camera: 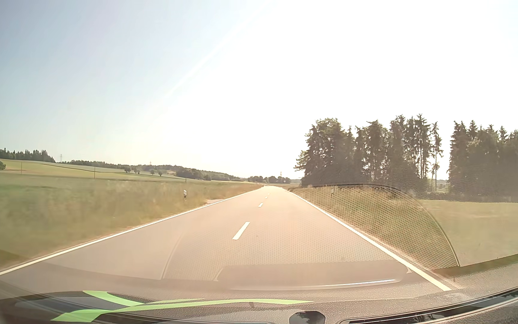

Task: Follow the waypoints while adhering to traffic rules and regulations

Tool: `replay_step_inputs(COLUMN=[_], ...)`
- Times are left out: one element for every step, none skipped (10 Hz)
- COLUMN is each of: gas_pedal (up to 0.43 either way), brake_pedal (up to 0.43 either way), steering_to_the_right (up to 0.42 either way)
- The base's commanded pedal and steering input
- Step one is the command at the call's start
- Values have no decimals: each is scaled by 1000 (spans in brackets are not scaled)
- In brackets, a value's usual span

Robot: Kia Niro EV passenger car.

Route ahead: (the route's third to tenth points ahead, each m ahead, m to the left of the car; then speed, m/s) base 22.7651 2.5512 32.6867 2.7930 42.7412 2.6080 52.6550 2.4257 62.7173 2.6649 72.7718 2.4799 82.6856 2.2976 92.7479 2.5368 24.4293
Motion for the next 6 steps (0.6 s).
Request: replay_step_inputs(gas_pedal=[197,209,220,228,228,220], brake_pedal=[0,0,0,0,0,0], steering_to_the_right=[-1,-1,-1,-1,-1,-1])
